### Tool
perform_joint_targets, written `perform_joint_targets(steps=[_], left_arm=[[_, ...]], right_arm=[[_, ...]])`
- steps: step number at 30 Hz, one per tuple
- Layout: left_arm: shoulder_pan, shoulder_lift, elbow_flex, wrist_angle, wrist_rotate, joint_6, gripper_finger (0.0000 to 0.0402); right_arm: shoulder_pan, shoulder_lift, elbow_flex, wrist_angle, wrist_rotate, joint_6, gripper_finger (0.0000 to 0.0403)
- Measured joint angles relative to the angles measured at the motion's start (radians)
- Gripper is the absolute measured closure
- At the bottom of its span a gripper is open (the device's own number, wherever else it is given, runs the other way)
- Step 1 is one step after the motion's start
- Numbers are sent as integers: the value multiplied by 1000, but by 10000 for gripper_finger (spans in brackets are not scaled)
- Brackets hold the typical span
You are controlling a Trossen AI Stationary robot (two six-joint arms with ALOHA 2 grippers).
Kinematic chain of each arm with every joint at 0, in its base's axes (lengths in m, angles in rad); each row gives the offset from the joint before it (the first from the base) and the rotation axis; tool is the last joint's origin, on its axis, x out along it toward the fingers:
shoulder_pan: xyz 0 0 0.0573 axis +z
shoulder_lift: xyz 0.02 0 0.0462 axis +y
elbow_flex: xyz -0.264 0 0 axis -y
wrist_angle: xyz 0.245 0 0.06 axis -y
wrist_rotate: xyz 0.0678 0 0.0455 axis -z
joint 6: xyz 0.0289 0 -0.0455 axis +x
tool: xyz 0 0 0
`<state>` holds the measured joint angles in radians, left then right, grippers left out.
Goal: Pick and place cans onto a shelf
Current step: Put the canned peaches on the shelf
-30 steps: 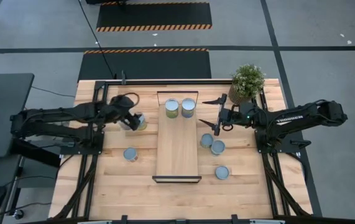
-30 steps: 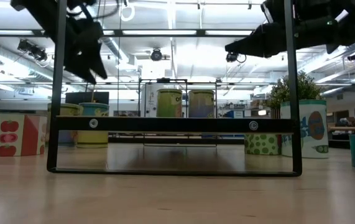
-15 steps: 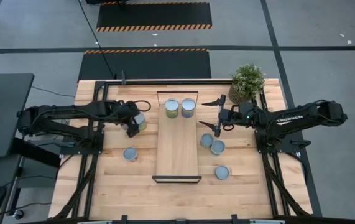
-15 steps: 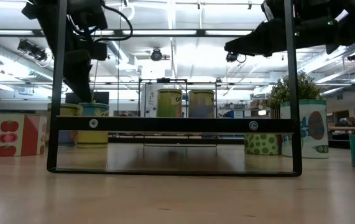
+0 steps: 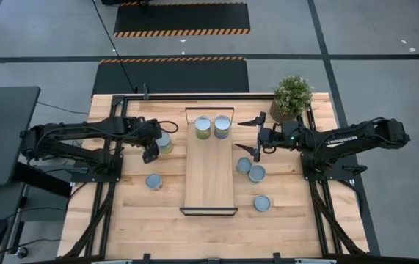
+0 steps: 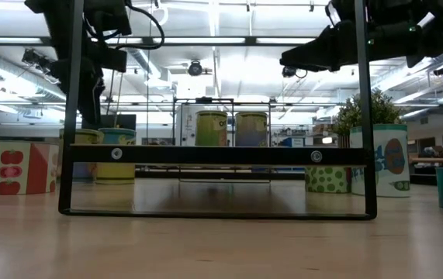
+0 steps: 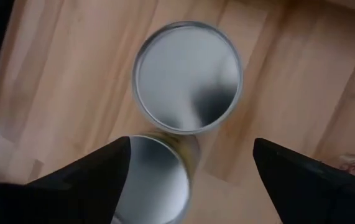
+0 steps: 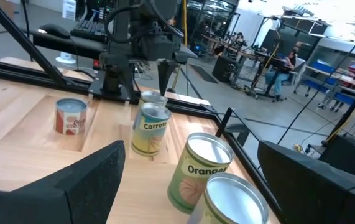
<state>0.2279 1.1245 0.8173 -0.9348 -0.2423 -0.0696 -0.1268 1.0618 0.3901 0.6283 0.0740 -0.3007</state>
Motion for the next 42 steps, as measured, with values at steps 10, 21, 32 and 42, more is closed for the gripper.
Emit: perform_joint_targets(steps=[10, 21, 32, 42], left_arm=[[0, 30, 0, 7, -27, 62, 56], [0, 170, -4, 71, -79, 67, 56], [0, 191, -2, 110, -50, 55, 56], [0, 191, 86, -59, -49, 0, 56]], right_arm=[[14, 0, 0, -2, -22, 12, 28], [14, 0, 0, -2, -21, 12, 28], [14, 0, 0, -4, -20, 12, 28], [14, 0, 0, -10, -20, 17, 28]])
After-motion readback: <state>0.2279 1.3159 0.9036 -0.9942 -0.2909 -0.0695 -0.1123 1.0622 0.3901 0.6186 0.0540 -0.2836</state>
